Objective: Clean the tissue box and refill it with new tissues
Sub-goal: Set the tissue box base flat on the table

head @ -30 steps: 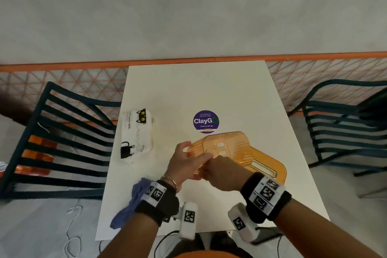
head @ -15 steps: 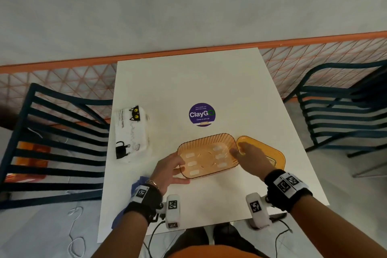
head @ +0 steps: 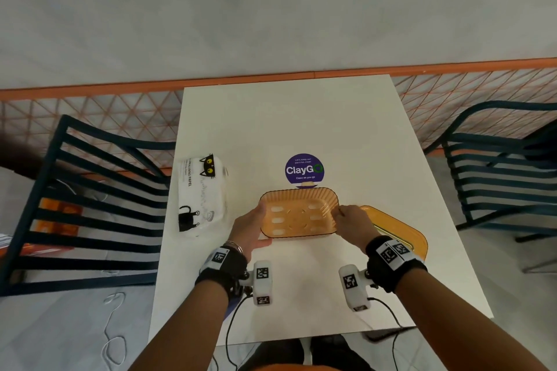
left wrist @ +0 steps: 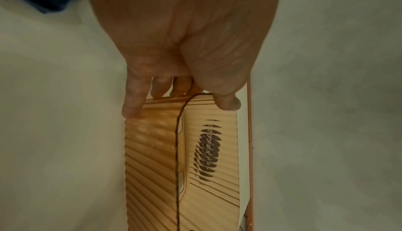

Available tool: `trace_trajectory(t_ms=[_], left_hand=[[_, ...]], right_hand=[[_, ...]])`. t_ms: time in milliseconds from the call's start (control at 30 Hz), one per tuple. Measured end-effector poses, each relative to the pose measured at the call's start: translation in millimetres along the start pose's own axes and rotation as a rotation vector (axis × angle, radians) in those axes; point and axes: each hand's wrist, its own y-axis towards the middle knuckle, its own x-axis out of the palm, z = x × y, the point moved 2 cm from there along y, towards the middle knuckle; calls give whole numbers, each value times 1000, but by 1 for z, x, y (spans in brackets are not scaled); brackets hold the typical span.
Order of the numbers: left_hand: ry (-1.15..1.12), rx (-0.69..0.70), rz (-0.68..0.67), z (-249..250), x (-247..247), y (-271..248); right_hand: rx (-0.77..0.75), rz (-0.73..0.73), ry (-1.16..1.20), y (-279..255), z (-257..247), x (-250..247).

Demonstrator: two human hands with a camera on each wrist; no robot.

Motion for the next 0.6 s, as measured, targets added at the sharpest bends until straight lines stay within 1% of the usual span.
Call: trace_trajectory(t_ms=[133,233,333,400,500,533,567,600], left_hand=[[14,-8,59,4,1,3],[64,0,68,4,0,5],[149,51,76,3,-2,4],[167,94,141,1,-10,-4],[108,185,262,-10,-35,-18],[93,223,296,-12,-45,-24],[132,276,333,-13,-54,-29],[227,350,396,-13,-63,-33]], right_hand=[[24,-7,-22,5,-2,7],[50,-7,-4,8,-3,8],[75,-4,-74,7,0,5],[3,97,-154,0,-4,-2],[-223,332,-132,-17,-19,-14],[-289,363,-97,-20,-26,-15],[-335,359,-67,-23,-32,-16],[-379,325,-45,-24,-40,-16]])
